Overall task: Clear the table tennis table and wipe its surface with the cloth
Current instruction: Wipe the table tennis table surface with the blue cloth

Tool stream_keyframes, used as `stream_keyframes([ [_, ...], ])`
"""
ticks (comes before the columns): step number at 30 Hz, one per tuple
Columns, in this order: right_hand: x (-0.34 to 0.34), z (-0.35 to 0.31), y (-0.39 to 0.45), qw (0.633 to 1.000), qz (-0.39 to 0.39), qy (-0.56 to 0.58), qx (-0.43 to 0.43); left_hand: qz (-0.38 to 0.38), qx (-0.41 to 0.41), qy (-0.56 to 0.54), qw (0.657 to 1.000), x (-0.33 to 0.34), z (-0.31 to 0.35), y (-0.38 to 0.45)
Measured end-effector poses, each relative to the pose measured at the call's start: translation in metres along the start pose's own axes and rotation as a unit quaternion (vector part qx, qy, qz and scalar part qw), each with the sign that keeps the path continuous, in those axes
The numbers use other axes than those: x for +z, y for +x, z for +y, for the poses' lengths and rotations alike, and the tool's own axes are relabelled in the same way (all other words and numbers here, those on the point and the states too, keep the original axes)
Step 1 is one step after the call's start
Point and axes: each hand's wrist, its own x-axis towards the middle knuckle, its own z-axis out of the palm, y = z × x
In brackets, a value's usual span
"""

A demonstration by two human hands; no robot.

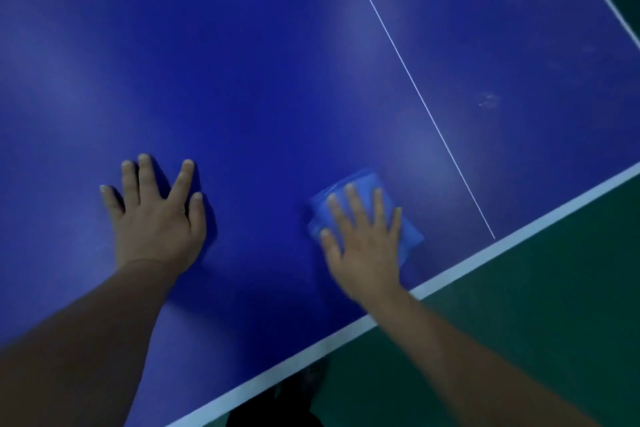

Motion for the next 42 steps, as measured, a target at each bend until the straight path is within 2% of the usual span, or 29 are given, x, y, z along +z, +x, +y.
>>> stream_keyframes([
  [2,-0.001,0.008,-0.025,0.997,-0.027,-0.013,-0.073,0.0,0.001,0.015,1.0,-0.003,0.002,-0.004],
  [3,-0.003,0.027,-0.027,0.997,-0.038,-0.017,-0.057,0.004,0.006,0.012,1.0,-0.005,0.005,-0.006],
  [5,-0.007,0.073,-0.025,0.997,-0.045,-0.033,0.048,0.018,0.032,-0.01,0.999,-0.007,0.015,-0.015],
  [8,-0.015,0.119,-0.025,0.973,-0.065,0.01,0.221,0.029,0.102,-0.041,0.994,0.002,0.054,-0.032],
  [10,-0.017,0.108,-0.019,0.966,-0.071,0.018,0.248,0.011,0.135,-0.064,0.989,0.012,0.09,-0.037],
  [13,-0.013,0.064,0.001,0.984,-0.045,0.013,0.17,-0.012,0.161,-0.065,0.985,0.027,0.126,-0.04],
  [15,-0.01,0.033,0.031,0.995,-0.017,0.019,0.099,-0.006,0.169,-0.052,0.984,0.034,0.13,-0.04],
  [18,-0.011,-0.007,0.101,0.998,-0.017,0.057,0.036,0.014,0.171,-0.047,0.984,0.036,0.129,-0.039],
  [23,-0.017,-0.021,0.217,0.995,-0.029,0.082,0.046,0.009,0.176,-0.014,0.984,0.042,0.131,-0.035],
  [26,-0.017,0.031,0.223,0.99,-0.018,0.075,0.116,-0.004,0.173,-0.005,0.985,0.04,0.129,-0.036],
  [29,-0.018,0.109,0.15,0.972,0.013,0.042,0.231,-0.014,0.173,-0.005,0.985,0.038,0.129,-0.036],
  [31,-0.022,0.153,0.087,0.946,-0.005,0.06,0.318,-0.021,0.172,-0.007,0.985,0.037,0.13,-0.036],
  [33,-0.025,0.17,0.048,0.916,-0.019,0.09,0.39,-0.025,0.169,-0.008,0.985,0.036,0.131,-0.037],
  [35,-0.018,0.149,0.039,0.905,-0.008,0.078,0.418,-0.025,0.169,-0.006,0.985,0.036,0.131,-0.037],
  [37,-0.013,0.1,0.035,0.941,0.039,0.048,0.332,-0.026,0.169,-0.007,0.985,0.036,0.131,-0.038],
  [39,-0.004,0.053,0.015,0.99,0.03,0.028,0.135,-0.023,0.168,-0.012,0.985,0.036,0.131,-0.038],
  [41,0.001,0.057,-0.005,1.0,0.004,0.021,-0.009,-0.019,0.169,-0.011,0.985,0.036,0.131,-0.039],
  [42,-0.002,0.078,-0.005,1.0,0.007,0.02,-0.018,-0.018,0.169,-0.013,0.985,0.036,0.131,-0.039],
])
